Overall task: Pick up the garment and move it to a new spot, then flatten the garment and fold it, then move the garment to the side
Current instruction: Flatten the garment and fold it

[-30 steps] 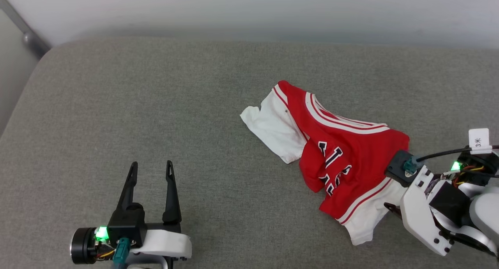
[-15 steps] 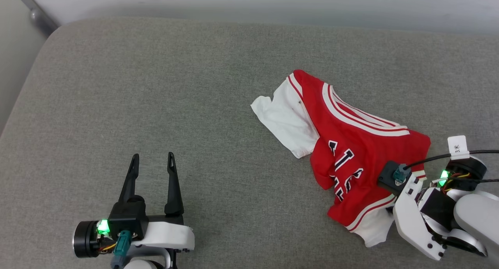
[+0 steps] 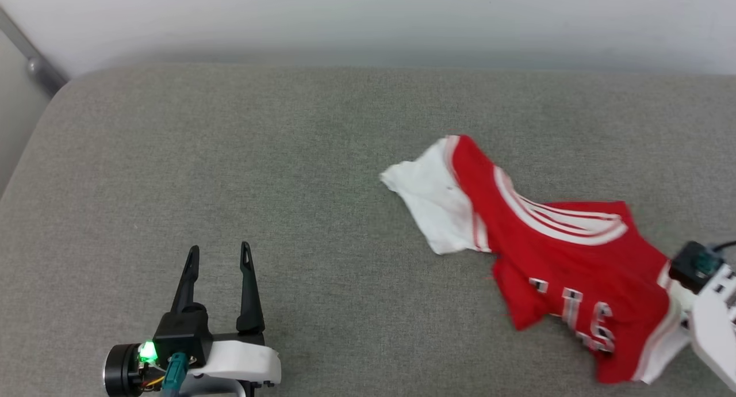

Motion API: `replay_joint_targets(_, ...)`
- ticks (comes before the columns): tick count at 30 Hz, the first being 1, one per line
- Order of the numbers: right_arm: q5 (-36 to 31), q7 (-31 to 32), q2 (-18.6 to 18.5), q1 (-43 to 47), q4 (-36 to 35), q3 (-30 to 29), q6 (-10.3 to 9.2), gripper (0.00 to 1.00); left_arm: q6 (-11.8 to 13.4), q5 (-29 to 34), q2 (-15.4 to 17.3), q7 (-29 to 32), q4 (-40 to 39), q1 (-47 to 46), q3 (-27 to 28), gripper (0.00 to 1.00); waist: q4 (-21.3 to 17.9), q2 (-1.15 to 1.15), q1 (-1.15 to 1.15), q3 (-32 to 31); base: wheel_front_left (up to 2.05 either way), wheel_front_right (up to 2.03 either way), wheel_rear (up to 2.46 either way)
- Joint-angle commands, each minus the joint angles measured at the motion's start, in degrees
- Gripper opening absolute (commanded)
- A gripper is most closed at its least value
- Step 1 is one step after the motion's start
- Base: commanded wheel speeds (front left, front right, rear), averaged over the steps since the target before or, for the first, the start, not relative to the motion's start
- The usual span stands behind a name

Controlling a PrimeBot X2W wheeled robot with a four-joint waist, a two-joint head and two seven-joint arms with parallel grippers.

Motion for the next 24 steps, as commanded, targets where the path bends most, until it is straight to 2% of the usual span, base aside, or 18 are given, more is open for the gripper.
replay_joint_targets(1,0.8,-0.5,-0.3,1.4,1.4,-0.3,-0.04,0.00,-0.2,0.0,0.0,-0.2,0.0,-0.3,-0.1,1.00,0.2,0.00,0.00,0.3,0.00,0.00,0.00)
replay_joint_targets(4,2.2,-1.5,-0.3,3.7,5.4,-0.5,-0.04,0.00,-0.4,0.4,0.0,-0.2,0.0,-0.9,0.0,1.00,0.5,0.00,0.00,0.9,0.00,0.00,0.00)
replay_joint_targets(9,4.0,-5.8,3.3,6.4,9.5,-1.9,-0.03,0.00,-0.6,1.3,-0.1,-0.2,0.4,-0.4,0.8,1.00,0.1,0.00,0.00,0.2,0.00,0.00,0.00)
replay_joint_targets(10,3.6,-7.1,3.9,6.3,10.1,-2.5,-0.03,0.33,-0.9,1.5,-0.1,-0.2,0.7,-0.2,1.0,1.00,-0.2,0.00,0.00,-0.2,0.00,0.00,0.00)
replay_joint_targets(11,2.9,-8.5,4.3,6.1,10.8,-3.2,-0.03,1.00,-1.2,1.7,0.1,-0.2,0.9,0.0,1.2,1.00,-0.6,0.00,0.00,-0.8,0.00,0.00,0.00)
replay_joint_targets(19,0.8,-18.9,4.1,7.8,10.7,-11.7,-0.04,1.00,-3.9,2.9,2.7,-0.2,2.6,-1.6,2.6,1.00,-4.2,0.00,0.00,-5.2,0.00,0.00,0.00)
replay_joint_targets(24,-2.7,-25.5,5.3,9.7,9.0,-22.1,-0.04,1.00,-6.7,3.6,5.8,-0.2,5.2,-6.3,2.6,1.00,-6.7,0.00,0.00,-6.3,0.00,0.00,0.00)
